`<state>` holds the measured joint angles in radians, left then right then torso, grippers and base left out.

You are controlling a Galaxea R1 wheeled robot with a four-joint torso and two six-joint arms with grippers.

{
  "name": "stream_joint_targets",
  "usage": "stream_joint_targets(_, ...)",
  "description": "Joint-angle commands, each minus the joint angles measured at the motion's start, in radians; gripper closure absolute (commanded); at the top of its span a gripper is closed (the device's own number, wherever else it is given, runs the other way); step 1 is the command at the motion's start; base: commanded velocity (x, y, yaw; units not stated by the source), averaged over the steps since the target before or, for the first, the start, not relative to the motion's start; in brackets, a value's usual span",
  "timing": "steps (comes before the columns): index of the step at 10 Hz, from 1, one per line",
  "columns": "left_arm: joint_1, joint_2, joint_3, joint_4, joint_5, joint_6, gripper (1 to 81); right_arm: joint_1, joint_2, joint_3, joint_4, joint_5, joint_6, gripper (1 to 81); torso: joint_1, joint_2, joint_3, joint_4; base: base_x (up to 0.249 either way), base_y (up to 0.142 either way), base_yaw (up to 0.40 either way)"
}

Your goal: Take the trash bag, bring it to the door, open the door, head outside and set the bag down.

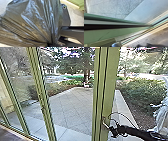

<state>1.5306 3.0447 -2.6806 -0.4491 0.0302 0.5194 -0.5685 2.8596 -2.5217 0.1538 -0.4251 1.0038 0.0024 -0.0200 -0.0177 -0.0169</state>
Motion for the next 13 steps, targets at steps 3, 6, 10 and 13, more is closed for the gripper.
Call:
stream_joint_targets(3, -0.042, 0.000, 0.002, -0.016, 0.076, -0.004, 81.1, 0.021, 0.083, 0.058, -0.068, -0.196, -0.042, 1.0, 0.000, 0.000, -0.038, -0.011, 0.000, 0.000, 0.000)
stream_joint_targets(6, -0.042, -0.003, 0.002, -0.031, 0.077, -0.002, 81.1, 0.031, 0.079, 0.054, -0.066, -0.188, -0.042, 1.0, -0.002, -0.001, -0.108, -0.020, 0.000, 0.000, 0.000)
stream_joint_targets(10, -0.042, -0.009, 0.002, -0.033, 0.079, -0.002, 81.1, 0.080, 0.063, 0.041, -0.060, -0.184, -0.042, 1.0, -0.002, -0.002, -0.113, -0.021, 0.000, 0.000, 0.000)
stream_joint_targets(13, -0.040, -0.010, 0.002, -0.031, 0.079, -0.002, 81.1, 0.109, 0.059, 0.040, -0.054, -0.184, -0.042, 1.0, -0.002, -0.003, -0.117, -0.021, 0.000, 0.000, 0.000)
